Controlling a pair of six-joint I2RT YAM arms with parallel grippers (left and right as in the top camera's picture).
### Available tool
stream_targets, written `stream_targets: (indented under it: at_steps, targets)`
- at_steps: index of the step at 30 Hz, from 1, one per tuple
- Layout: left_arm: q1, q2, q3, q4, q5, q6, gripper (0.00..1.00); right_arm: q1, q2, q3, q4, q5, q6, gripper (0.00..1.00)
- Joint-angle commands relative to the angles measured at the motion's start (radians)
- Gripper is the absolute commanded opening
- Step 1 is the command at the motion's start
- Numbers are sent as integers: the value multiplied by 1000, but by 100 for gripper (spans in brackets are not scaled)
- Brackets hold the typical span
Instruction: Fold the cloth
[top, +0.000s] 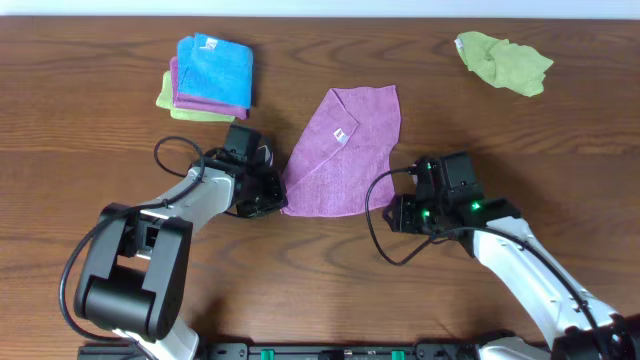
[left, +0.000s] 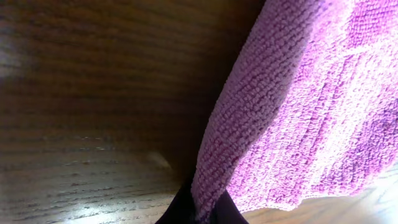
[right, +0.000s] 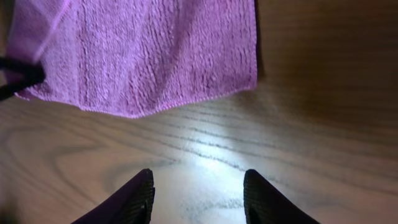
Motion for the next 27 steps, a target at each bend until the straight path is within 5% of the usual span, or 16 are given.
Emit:
stream_targets:
  at_steps: [1,10,27]
  targets:
    - [1,26,-4,-14,-6,34,6,-8,-8,-15,23,14,14,48]
    - [5,-29,-3,-29,40,40,6,-8,12,-92,186,18,44,56]
    - [10,-31,-3,-56,80,40,6,-11,230,-122,455,60,110,54]
